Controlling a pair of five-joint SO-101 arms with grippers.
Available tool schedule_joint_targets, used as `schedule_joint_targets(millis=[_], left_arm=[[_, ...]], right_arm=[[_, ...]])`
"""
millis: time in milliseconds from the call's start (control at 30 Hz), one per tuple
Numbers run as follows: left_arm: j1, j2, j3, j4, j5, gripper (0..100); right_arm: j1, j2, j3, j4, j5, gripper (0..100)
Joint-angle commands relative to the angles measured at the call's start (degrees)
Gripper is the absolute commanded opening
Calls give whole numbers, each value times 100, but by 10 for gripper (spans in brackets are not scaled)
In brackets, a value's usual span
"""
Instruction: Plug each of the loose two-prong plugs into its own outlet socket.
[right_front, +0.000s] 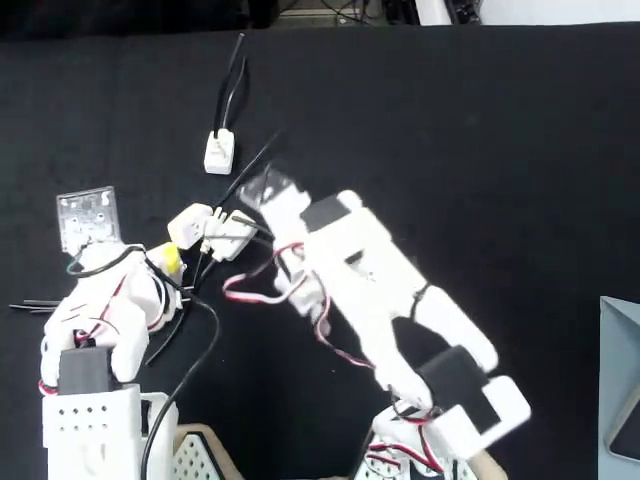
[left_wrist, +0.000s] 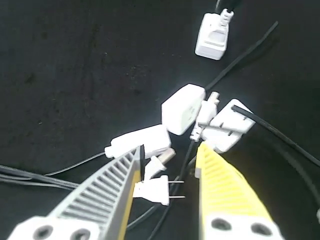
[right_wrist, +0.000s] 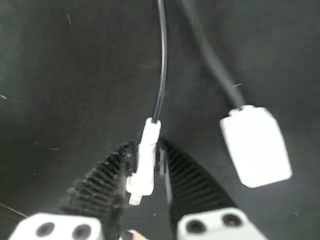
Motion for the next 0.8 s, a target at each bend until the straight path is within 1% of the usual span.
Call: schedule_joint_targets(millis=[0, 100, 167, 233, 367, 433, 567, 633, 767], left_arm=[[-312, -44, -40, -114, -44, 185], [-338, -44, -13, -202, -35, 185], [-338, -44, 48, -290, -35, 185], [-338, -44, 110, -369, -44, 185], [-347, -44, 110, -378, -53, 185], [-382, -44, 110, -378, -53, 185], [-796, -44, 57, -396, -18, 185], [-901, -44, 48, -396, 114, 185], [-927, -44, 48, -396, 185, 185]], right_arm=[[-457, 180, 585, -712, 79, 11], [-809, 189, 796, -747, 44, 12], [-897, 198, 857, -730, 18, 13], [-905, 233, 866, -721, -149, 23], [-905, 233, 884, -440, -193, 91], [-914, 233, 875, -299, -193, 92], [-914, 233, 884, -158, -193, 93], [-914, 233, 919, -79, -193, 93], [-967, 242, 980, -88, -202, 93]])
